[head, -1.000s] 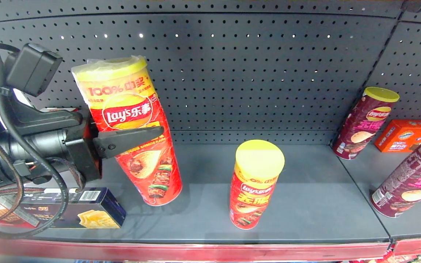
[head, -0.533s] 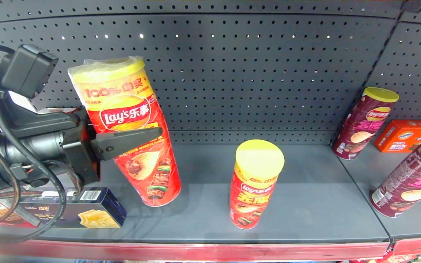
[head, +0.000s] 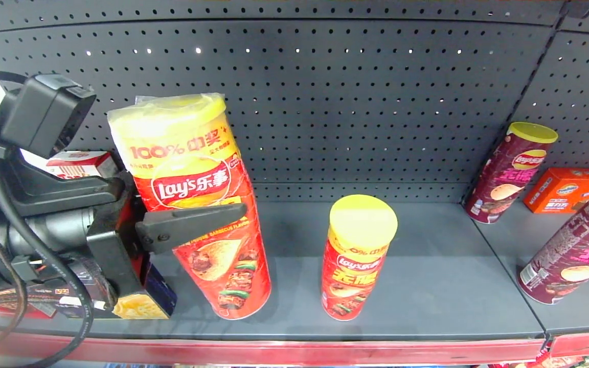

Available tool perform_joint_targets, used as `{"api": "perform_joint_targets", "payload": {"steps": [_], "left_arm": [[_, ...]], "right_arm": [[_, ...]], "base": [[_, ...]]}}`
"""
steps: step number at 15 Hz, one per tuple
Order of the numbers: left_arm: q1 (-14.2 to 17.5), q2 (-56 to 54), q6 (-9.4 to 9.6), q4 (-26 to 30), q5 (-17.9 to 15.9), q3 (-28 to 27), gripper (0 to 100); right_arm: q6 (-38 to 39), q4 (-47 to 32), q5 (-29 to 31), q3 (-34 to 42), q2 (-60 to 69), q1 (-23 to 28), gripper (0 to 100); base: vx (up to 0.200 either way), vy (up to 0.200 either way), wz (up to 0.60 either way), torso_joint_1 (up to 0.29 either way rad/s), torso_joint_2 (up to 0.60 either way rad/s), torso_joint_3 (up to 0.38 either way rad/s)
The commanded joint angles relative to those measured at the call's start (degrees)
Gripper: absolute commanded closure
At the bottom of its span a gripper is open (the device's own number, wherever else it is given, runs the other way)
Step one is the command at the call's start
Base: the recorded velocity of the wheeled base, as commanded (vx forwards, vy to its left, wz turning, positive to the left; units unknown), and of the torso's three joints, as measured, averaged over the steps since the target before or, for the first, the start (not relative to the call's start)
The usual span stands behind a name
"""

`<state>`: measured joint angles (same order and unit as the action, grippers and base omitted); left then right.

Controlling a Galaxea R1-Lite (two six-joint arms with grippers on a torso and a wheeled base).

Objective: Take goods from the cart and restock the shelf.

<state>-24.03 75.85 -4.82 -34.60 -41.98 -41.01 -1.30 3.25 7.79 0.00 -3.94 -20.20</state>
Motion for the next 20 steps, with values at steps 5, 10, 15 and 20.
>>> {"api": "perform_joint_targets", "payload": {"steps": [5,10,15,20], "left_arm": [[-1.5,-0.4,-0.11,-0.2,0.1,0.0,100],[-2.0,-2.0,-0.11,-0.1,0.0,1.9,100],[-1.5,-2.2,-0.11,-0.1,-0.1,1.2,100],[-3.7,1.3,0.33,-0.3,-0.1,-1.7,100]], "right_arm": [[2.1,0.2,3.2,0.0,-2.4,9.2,0],[0.2,-4.2,-7.2,-0.2,-2.4,6.3,0],[0.8,-3.1,-6.9,0.0,-2.3,6.1,0],[0.9,-3.1,-6.9,0.0,-2.3,6.1,0]], "base": [[0.000,0.000,0.00,0.000,0.00,0.000],[0.000,0.000,0.00,0.000,0.00,0.000],[0.000,0.000,0.00,0.000,0.00,0.000],[0.000,0.000,0.00,0.000,0.00,0.000]]}}
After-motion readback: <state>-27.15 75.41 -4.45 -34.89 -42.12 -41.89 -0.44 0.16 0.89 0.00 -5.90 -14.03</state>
